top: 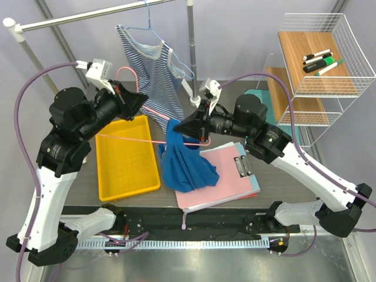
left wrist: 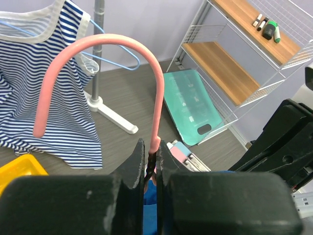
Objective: Remove the tank top from the hanger
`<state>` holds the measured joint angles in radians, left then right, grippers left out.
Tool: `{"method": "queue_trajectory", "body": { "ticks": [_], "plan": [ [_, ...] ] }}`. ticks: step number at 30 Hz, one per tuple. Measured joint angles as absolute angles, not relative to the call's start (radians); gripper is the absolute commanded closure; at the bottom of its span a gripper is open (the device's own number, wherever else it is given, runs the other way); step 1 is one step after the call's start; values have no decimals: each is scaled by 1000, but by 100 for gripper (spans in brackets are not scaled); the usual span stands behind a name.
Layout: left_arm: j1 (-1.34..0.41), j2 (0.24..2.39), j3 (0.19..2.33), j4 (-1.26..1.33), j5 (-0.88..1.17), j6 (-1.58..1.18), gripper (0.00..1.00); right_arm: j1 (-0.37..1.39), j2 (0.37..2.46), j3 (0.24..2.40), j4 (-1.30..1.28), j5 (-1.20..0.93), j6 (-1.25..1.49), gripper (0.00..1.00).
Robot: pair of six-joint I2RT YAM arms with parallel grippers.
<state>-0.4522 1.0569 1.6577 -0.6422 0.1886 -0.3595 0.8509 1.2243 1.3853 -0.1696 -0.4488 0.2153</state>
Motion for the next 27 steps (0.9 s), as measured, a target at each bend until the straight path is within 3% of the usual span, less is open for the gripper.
{"method": "queue_trajectory", "body": {
  "ticks": [2, 12, 17, 27],
  "plan": [
    [-452, 1046, 1655, -649, 175, -359, 100, 859, 1226, 1386, -164, -442, 215, 98],
    [-458, 971, 1626, -647, 133, -388, 100, 875, 1226, 1379, -80, -423, 243, 57],
    [-458, 926, 1581, -603, 105, -464, 100, 875, 1226, 1379, -63, -403, 281, 50],
    [-458, 865, 1487, -500, 60, -545, 100, 876, 1165, 1390, -167, -295, 287, 7]
  ]
}}
